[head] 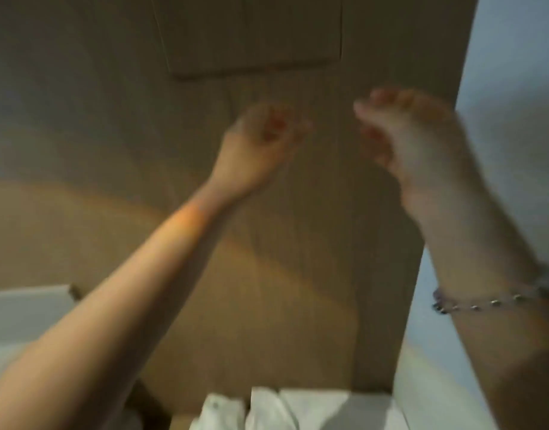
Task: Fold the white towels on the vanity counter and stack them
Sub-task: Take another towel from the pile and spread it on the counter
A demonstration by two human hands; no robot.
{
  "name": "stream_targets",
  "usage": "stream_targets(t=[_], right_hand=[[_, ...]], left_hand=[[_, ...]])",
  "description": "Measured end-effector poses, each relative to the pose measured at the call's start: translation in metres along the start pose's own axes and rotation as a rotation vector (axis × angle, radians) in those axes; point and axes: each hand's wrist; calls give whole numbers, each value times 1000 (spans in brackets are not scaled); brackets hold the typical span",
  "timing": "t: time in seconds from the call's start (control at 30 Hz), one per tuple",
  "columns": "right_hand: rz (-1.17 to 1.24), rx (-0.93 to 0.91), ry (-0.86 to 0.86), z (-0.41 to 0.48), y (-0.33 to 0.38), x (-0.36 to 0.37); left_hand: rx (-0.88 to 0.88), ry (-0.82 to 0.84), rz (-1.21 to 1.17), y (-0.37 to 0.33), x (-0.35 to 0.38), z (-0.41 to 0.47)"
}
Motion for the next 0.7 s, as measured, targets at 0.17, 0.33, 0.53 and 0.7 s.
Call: stream_targets(t=[0.17, 0.33, 0.53, 0.7], right_hand=[[-452, 186, 52, -109, -177, -8], [-844, 295, 313, -192, -273, -23], [-1097, 210, 700, -278, -350, -31], [-1215, 232, 972, -342, -385, -35]], left_hand=[[-228, 119, 292, 131, 59, -123], [-440, 226, 441, 220, 89, -209], [-637, 377, 589, 295, 94, -315], [-758, 483, 654, 325, 85, -390]])
Point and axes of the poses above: each hand's wrist, its own z-axis towards the middle knuckle, its own x-axis out of the palm, y = z × x, and after that the axes turned 5 degrees about -x, right-handed
